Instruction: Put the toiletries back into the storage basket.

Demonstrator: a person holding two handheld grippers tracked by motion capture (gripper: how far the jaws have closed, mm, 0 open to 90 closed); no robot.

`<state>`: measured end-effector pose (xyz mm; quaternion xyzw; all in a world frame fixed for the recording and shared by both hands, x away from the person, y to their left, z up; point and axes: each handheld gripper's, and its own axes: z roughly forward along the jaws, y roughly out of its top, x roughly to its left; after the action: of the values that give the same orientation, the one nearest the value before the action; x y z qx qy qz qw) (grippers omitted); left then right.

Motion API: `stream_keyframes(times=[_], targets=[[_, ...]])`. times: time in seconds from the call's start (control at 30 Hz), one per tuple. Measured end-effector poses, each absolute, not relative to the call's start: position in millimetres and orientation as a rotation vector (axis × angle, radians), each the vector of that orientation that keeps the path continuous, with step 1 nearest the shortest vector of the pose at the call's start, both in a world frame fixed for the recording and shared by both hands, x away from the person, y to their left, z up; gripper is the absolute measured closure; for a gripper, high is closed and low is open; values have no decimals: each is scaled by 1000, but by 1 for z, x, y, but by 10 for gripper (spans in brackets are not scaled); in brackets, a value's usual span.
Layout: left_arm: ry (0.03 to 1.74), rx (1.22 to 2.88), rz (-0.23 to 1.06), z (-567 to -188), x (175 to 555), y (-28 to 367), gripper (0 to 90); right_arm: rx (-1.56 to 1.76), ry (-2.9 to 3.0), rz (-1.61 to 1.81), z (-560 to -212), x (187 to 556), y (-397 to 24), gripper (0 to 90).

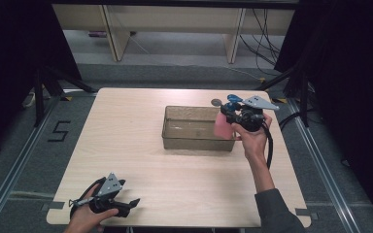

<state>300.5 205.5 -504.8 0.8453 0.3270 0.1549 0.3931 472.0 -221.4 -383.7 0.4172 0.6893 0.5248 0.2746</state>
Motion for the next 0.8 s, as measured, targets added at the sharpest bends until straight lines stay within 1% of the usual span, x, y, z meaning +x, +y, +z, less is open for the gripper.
stream_keyframes(times=[0.07, 0.17, 0.2, 0.23, 0.8], targets=[[817, 2164, 414, -504, 302, 207, 154, 1107, 1854, 1397, -384, 475, -221, 536], [828, 2149, 398, -505, 301, 206, 154, 1098, 1860, 1401, -385, 478, -220, 536], [814, 2164, 412, -504, 302, 207, 154, 1124, 1859, 1403, -385, 478, -219, 536], [831, 2144, 393, -505, 300, 206, 154, 1118, 1853, 1398, -385, 479, -219, 536], [820, 2159, 406, -503, 301, 207, 154, 1132, 1885, 1349, -401, 487, -220, 536]])
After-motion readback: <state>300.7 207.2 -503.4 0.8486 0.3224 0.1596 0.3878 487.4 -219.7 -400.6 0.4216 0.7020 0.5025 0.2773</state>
